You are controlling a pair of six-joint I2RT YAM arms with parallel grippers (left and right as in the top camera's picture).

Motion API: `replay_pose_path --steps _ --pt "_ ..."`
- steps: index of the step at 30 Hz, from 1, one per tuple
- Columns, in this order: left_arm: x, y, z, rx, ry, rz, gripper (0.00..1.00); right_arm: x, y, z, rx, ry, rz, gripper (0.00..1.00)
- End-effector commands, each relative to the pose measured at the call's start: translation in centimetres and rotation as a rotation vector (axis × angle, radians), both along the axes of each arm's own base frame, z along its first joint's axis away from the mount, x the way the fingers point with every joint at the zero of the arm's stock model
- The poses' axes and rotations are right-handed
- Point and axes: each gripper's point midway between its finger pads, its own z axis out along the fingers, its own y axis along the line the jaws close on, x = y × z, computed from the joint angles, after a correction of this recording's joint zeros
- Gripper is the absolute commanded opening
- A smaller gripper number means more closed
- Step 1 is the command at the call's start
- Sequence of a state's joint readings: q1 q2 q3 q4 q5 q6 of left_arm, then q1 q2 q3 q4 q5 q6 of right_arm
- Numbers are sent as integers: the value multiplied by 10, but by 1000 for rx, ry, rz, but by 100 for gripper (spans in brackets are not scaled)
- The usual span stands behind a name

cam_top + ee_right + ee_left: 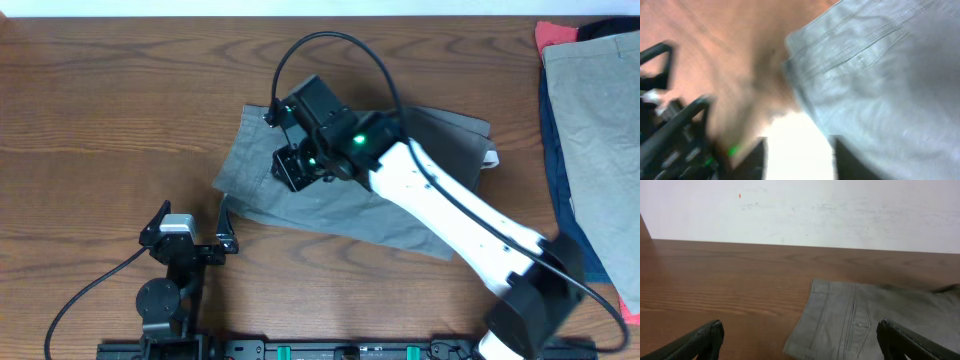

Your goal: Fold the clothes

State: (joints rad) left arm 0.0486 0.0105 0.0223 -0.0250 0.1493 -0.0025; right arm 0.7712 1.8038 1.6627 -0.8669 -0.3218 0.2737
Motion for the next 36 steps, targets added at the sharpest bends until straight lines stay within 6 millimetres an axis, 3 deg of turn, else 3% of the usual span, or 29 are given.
replay_pose_path --steps 1,3,5,8,11,15,20,26,31,36 --pt "-1 -2 -16 0 45 -11 98 -14 -6 22 27 11 33 66" --pt "-1 -2 -16 0 45 -11 98 -7 -28 20 -44 -7 -26 76" --pt "-1 -2 -16 0 45 -11 98 6 -61 18 -138 -28 -138 77" --pt "-1 -2 -16 0 45 -11 98 26 -123 16 -278 -30 -343 99" --pt "-1 -2 -16 0 45 -11 98 39 -188 11 -403 11 -550 99" --pt "-1 -2 -16 0 45 -11 98 39 -252 -6 -508 113 -685 99" --pt "-1 -2 -16 0 45 -11 98 27 -300 -50 -561 258 -821 99" --pt "-1 -2 -16 0 45 -11 98 14 -337 -98 -510 401 -926 99" --pt "-1 -2 -16 0 45 -11 98 13 -332 -122 -353 456 -870 99" --pt "-1 -2 -16 0 45 -11 98 3 -327 -149 -316 486 -863 99"
